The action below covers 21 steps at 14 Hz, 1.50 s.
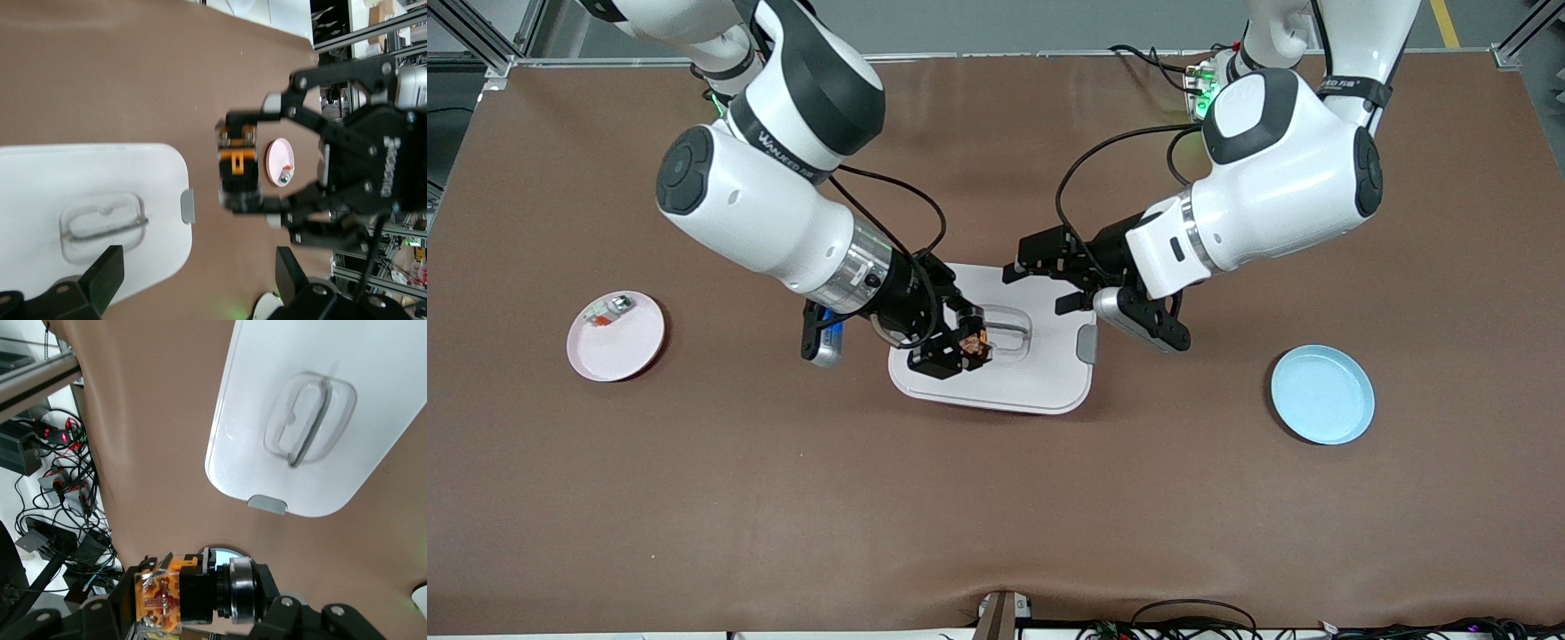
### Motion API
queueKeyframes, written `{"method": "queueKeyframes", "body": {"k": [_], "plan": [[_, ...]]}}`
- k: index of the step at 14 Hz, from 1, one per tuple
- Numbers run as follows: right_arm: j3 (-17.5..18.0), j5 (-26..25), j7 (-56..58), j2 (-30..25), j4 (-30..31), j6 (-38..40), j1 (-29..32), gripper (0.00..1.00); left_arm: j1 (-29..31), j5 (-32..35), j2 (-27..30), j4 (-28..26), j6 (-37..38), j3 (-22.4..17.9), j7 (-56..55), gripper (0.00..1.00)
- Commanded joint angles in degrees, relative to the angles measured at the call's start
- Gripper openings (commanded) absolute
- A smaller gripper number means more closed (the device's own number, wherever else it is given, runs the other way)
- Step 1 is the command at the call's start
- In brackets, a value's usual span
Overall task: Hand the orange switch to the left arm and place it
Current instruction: 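Grasp the switch with the left gripper above the white box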
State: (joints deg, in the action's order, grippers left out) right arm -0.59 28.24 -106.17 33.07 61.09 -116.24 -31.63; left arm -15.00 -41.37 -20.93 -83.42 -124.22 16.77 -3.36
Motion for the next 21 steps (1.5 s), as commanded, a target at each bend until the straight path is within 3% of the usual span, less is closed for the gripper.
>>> {"method": "queueKeyframes", "body": {"k": [1,16,17,19,21], "plan": [[-0.1,1.1,-2.9,1.2,-2.2,-0.8,-1.4,0.00,-0.9,-1.2,-2.7,2.8,-2.4,-0.1,1.7,1.00],[1.0,1.2,-4.9,2.0,-2.2,-6.8,-2.7,0.00,-1.9,-1.3,-5.4,4.3,-6.8,-0.2,1.4,1.00],[1.0,1.2,-4.9,2.0,-2.2,-7.0,-2.7,0.00,-1.9,-1.4,-5.4,4.3,-6.8,-0.1,1.5,0.93],[1.1,1.2,-5.1,1.9,-2.2,-7.4,-2.7,0.00,-1.8,-1.4,-5.4,4.3,-6.8,-0.2,1.6,0.57],[1.2,1.2,-5.1,2.0,-2.2,-7.5,-2.7,0.00,-1.9,-1.5,-5.4,4.2,-6.8,-0.1,1.4,0.44]]}}
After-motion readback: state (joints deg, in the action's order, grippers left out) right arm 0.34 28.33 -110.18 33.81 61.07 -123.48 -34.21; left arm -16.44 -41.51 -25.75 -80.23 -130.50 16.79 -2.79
